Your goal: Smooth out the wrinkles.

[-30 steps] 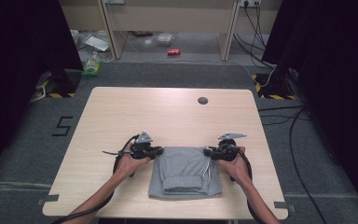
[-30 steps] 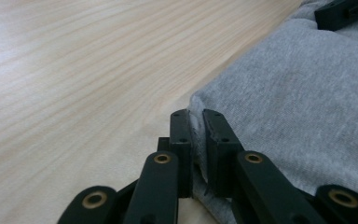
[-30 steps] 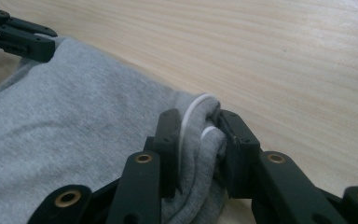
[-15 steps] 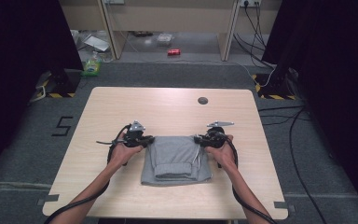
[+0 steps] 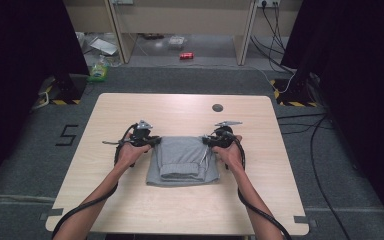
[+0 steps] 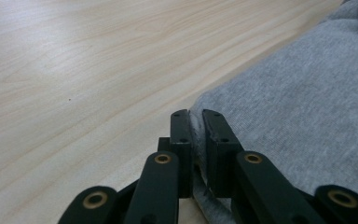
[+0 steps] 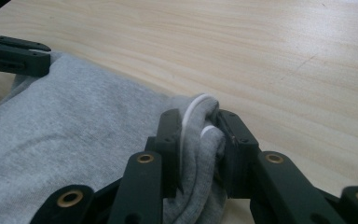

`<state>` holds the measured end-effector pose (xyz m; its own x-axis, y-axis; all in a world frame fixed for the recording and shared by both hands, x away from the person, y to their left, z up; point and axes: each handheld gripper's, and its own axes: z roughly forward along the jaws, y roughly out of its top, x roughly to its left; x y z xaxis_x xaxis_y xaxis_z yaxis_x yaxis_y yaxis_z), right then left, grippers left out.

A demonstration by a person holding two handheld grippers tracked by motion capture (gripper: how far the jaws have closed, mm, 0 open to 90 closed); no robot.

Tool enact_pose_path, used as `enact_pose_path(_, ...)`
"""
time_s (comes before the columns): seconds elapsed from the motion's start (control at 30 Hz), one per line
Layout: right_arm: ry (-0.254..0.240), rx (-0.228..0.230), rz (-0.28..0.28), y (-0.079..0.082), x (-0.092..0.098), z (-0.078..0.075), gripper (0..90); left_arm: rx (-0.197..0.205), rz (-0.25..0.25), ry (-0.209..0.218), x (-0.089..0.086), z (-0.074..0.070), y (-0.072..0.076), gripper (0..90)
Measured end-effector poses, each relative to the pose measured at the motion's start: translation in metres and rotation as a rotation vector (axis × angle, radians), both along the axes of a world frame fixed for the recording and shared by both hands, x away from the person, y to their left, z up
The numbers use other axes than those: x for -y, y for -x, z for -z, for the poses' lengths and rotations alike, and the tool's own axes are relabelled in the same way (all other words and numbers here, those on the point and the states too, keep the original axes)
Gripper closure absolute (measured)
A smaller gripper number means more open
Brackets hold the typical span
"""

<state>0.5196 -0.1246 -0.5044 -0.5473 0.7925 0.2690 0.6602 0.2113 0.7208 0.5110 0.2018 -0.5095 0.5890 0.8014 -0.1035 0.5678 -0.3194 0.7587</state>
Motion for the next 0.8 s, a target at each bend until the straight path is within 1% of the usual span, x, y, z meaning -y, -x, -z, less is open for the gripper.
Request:
enact_pose_path(0.1,0.003,-0.003,-0.001,-0.002,0.0,0.002,71.5,-0.004,-0.003,0.006,-0.001,0.001,0.0,82.5)
enact_pose_path(0.2,-0.003,-0.006,-0.001,-0.003,0.0,0.003,70.0,-0.016,-0.013,0.025,-0.001,0.002,-0.001,80.9)
enact_pose_path(0.27,-0.007,-0.01,-0.001,-0.003,0.001,0.003,66.9,-0.023,-0.017,0.033,-0.002,0.002,-0.001,78.4)
enact_pose_path(0.3,-0.016,-0.018,0.006,-0.004,0.002,0.003,63.1,-0.026,-0.021,0.039,-0.003,0.002,-0.001,76.4)
enact_pose_path(0.33,-0.025,-0.02,0.016,-0.004,0.003,0.002,61.4,-0.028,-0.022,0.041,-0.004,0.002,-0.001,75.7)
enact_pose_path(0.47,-0.036,-0.002,0.036,-0.005,0.007,-0.003,57.9,-0.037,-0.031,0.055,-0.009,0.002,-0.002,72.4)
enact_pose_path(0.57,-0.038,-0.002,0.049,-0.006,0.011,-0.006,56.6,-0.038,-0.043,0.06,-0.01,0.002,-0.002,69.8)
enact_pose_path(0.67,-0.045,0.001,0.059,-0.006,0.014,-0.007,55.6,-0.032,-0.047,0.054,-0.011,-0.001,-0.002,68.2)
enact_pose_path(0.8,-0.05,0.006,0.081,-0.005,0.023,-0.009,53.2,-0.027,-0.07,0.061,-0.017,-0.006,-0.001,63.8)
